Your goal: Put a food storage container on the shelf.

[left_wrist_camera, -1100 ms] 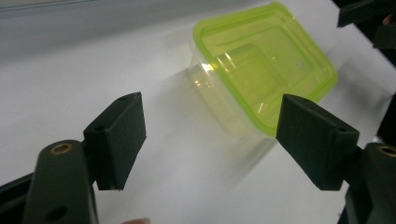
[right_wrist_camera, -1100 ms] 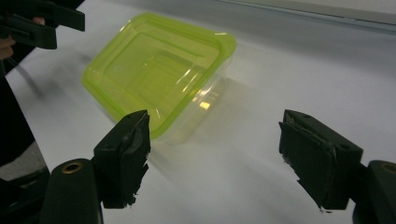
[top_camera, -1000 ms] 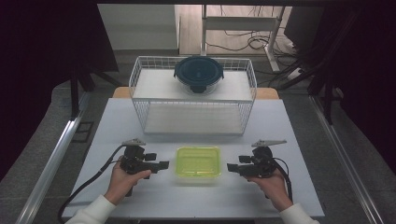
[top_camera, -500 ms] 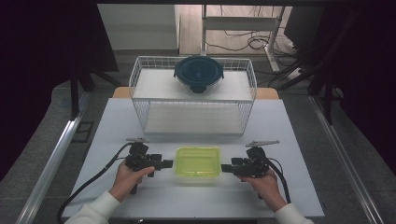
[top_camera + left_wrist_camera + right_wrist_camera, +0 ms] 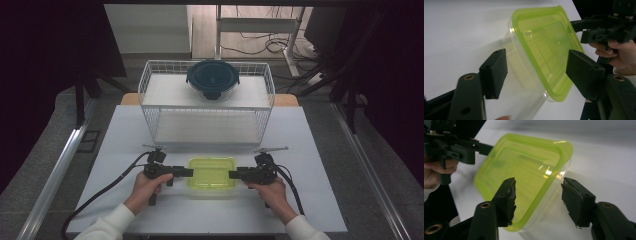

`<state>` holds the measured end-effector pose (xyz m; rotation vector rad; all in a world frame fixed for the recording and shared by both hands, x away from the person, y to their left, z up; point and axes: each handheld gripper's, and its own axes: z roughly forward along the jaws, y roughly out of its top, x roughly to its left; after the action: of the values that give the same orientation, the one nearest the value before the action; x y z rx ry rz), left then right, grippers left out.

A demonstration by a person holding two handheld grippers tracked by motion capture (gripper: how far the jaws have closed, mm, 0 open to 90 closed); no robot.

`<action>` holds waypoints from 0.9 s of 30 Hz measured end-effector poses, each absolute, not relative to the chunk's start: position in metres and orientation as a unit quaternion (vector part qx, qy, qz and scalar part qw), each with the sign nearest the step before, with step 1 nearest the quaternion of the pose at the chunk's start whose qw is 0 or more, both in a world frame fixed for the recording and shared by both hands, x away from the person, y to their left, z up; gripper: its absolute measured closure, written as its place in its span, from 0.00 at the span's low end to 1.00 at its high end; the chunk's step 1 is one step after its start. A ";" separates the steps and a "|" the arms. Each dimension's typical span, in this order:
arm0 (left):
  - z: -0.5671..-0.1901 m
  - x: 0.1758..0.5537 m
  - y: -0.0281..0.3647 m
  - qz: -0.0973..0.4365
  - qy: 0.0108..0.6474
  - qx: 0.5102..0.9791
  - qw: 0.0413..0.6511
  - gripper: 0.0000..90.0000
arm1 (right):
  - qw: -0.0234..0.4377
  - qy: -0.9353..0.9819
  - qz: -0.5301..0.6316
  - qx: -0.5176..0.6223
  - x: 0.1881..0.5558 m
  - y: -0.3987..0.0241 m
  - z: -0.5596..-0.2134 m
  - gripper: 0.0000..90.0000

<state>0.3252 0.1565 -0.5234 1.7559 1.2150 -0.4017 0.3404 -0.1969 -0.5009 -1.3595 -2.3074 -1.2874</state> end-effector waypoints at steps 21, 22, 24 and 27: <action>-0.519 0.321 0.154 -0.172 0.505 0.702 0.472 0.84 | 0.141 -0.739 -0.432 -0.498 0.340 -0.203 -0.503 0.86; -0.517 0.319 0.154 -0.170 0.501 0.704 0.473 0.85 | 0.141 -0.738 -0.433 -0.498 0.340 -0.204 -0.502 0.87; -0.515 0.317 0.154 -0.169 0.497 0.705 0.476 0.86 | 0.138 -0.738 -0.437 -0.495 0.338 -0.205 -0.499 0.88; -0.512 0.316 0.155 -0.168 0.491 0.707 0.480 0.87 | 0.137 -0.737 -0.443 -0.492 0.334 -0.206 -0.494 0.88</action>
<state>0.3155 0.1554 -0.5120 1.7253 1.1984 -0.4101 0.3340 -0.2055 -0.4944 -1.4242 -2.1330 -1.2817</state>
